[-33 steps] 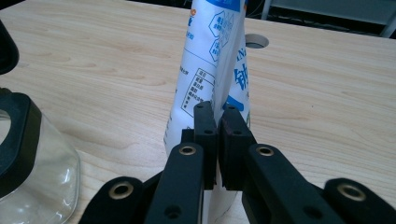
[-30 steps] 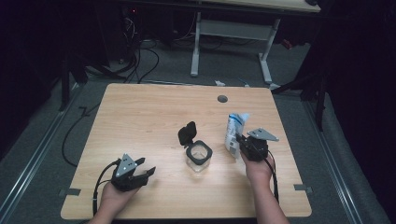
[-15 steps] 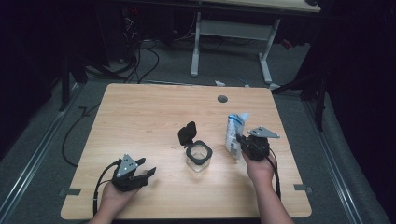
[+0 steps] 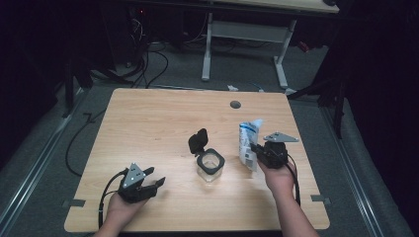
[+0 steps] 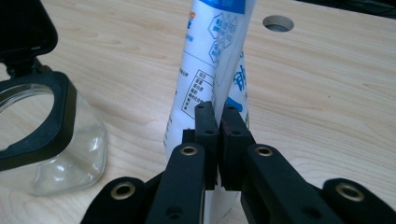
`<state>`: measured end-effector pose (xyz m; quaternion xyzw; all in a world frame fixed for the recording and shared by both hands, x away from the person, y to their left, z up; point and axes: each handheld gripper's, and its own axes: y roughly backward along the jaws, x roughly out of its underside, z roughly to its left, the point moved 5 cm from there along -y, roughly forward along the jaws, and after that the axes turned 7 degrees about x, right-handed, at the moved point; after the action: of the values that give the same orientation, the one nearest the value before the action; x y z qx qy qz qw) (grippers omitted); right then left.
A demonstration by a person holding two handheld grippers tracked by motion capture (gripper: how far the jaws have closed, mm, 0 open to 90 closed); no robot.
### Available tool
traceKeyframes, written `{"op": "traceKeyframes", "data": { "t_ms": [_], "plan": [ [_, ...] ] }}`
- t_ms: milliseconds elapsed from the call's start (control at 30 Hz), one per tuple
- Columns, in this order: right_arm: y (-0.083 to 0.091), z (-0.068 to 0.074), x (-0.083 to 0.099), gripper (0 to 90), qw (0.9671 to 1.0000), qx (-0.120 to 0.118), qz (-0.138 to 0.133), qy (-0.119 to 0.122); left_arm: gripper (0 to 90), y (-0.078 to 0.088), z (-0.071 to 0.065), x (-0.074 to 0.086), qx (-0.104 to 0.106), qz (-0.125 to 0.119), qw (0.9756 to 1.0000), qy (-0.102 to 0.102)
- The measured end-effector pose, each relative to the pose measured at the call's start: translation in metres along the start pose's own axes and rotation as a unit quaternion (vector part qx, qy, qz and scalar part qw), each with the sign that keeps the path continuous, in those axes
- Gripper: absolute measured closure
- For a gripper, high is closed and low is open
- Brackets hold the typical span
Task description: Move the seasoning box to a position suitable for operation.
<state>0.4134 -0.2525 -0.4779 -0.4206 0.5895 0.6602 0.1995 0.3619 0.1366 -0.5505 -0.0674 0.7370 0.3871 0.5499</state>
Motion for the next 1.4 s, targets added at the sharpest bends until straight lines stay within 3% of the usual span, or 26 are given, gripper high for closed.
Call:
{"op": "traceKeyframes", "data": {
  "t_ms": [267, 433, 800, 1000, 1400],
  "plan": [
    [0.014, 0.003, -0.004, 88.4, 0.9994, -0.007, 0.021, 0.026, 41.8, 0.000, -0.001, 0.000, 0.004, -0.004, 1.0000, -0.003],
    [0.022, 0.009, -0.004, 88.4, 0.9971, -0.021, 0.051, 0.053, 41.7, -0.001, -0.002, -0.001, 0.006, -0.005, 0.9999, -0.007],
    [0.034, 0.014, -0.003, 88.4, 0.9932, -0.036, 0.087, 0.069, 41.5, -0.001, -0.003, -0.001, 0.009, -0.005, 0.9999, -0.010],
    [0.038, 0.015, -0.001, 88.5, 0.9882, -0.036, 0.117, 0.091, 41.5, -0.001, -0.004, -0.001, 0.010, -0.005, 0.9999, -0.012],
    [0.044, 0.016, 0.002, 88.6, 0.9795, -0.051, 0.166, 0.102, 41.5, -0.001, -0.004, -0.001, 0.011, -0.005, 0.9998, -0.014]
  ]
}}
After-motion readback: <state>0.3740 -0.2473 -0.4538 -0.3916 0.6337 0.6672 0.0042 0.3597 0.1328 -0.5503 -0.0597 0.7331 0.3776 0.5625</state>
